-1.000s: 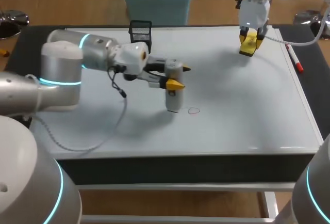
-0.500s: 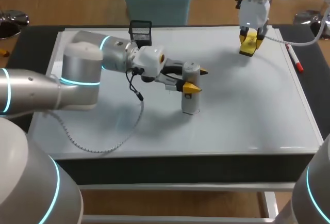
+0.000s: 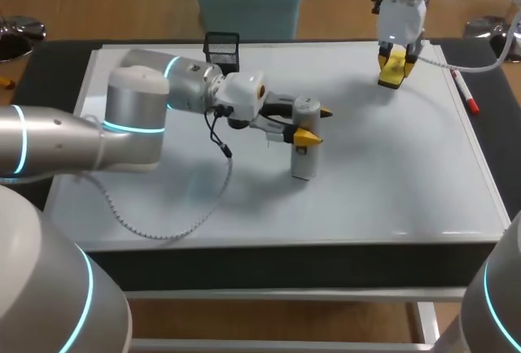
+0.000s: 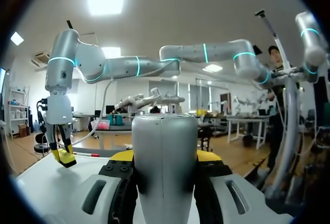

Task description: Pick up the inspection probe, press it on each red-marked spot on the whiteboard one by one, put down the probe, pick up the eraser, and wipe off all the red marks.

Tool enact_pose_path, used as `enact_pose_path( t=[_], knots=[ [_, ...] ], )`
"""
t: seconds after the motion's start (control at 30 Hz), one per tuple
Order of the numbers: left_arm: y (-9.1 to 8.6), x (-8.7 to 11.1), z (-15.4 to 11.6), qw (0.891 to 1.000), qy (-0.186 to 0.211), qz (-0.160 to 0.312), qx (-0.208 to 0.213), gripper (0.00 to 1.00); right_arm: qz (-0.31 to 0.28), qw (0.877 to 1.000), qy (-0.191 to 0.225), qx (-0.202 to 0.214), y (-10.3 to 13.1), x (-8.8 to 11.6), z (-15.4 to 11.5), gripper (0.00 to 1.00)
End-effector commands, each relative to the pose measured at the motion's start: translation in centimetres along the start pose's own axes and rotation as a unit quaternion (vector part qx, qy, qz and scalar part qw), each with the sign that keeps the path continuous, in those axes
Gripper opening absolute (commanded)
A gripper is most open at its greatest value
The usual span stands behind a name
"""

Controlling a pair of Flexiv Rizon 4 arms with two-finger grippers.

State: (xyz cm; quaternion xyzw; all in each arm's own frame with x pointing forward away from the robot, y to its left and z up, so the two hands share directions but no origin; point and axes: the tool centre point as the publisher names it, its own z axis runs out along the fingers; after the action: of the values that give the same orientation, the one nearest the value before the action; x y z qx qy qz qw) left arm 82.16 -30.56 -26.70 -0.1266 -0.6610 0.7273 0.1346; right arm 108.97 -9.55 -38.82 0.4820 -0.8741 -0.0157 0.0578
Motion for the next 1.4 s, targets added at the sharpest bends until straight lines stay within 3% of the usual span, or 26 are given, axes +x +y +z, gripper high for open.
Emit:
enact_pose_path(
  t=[0.03,0.9,1.4],
  knots=[
    [0.5,-0.6,0.2,1.000,0.005,0.000,0.005,0.00,-0.001,1.000,0.002,-0.001,-0.2,0.0,-0.1,0.00],
    [1.6,-1.0,0.3,1.000,0.005,-0.018,-0.002,0.00,-0.001,1.000,0.002,-0.001,-0.2,0.0,-0.1,0.00],
    [1.4,-0.8,0.2,1.000,0.003,-0.015,0.001,0.00,-0.001,1.000,0.002,-0.001,-0.2,0.0,-0.1,0.00]
  ],
)
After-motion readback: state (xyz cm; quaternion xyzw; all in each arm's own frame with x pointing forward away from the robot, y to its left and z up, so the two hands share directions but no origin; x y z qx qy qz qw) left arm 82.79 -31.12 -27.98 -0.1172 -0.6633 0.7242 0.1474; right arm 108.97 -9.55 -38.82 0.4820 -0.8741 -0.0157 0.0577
